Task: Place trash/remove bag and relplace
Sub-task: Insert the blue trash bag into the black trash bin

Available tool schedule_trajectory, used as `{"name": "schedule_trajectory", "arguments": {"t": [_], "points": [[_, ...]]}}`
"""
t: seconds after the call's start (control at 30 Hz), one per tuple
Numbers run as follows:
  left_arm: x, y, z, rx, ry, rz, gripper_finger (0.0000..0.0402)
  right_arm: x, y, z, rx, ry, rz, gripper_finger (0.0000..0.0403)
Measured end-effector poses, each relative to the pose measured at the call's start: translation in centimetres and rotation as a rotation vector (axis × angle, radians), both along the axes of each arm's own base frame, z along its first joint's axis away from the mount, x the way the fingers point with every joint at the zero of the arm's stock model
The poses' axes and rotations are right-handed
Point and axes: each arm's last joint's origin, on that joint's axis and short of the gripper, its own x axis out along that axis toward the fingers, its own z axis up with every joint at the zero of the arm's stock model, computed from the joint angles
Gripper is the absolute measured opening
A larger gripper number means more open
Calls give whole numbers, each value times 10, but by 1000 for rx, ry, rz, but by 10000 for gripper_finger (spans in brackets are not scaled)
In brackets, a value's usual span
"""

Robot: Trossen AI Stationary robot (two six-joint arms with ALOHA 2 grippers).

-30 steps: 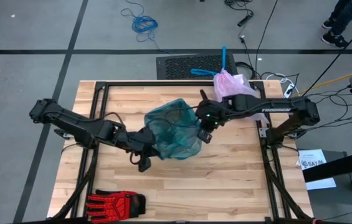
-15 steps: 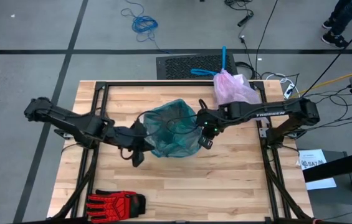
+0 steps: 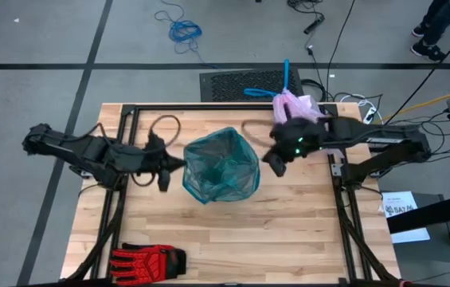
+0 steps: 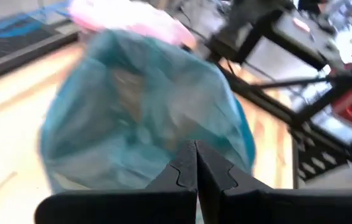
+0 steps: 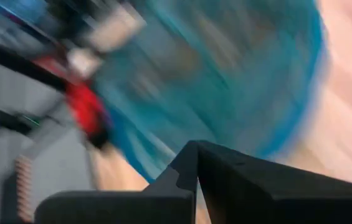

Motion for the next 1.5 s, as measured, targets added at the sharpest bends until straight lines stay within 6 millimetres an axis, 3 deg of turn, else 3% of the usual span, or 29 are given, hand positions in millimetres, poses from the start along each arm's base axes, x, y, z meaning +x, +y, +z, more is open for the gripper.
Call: {"name": "schedule_trajectory", "arguments": {"t": [0.17, 0.27, 0.37, 0.53, 0.73, 0.97, 1.5], "points": [[-7, 23, 3, -5, -4, 108, 0, 32, 6, 54, -69, -305, 73, 0], [-10, 36, -2, -37, 53, 184, 0, 65, 8, 66, -125, -288, 119, 0], [-12, 45, -6, -54, 100, 223, 0, 96, 8, 64, -156, -166, 147, 0], [-14, 54, -7, -76, 113, 246, 0, 137, 4, 45, -222, 87, 166, 0], [-14, 54, -6, -75, 102, 248, 0, 173, 9, 8, -218, 230, 208, 0], [-14, 54, -6, -72, 102, 246, 0, 194, 5, -32, -207, 352, 216, 0], [-14, 54, -6, -75, 103, 248, 0, 222, -14, -82, -172, 445, 162, 0]]}}
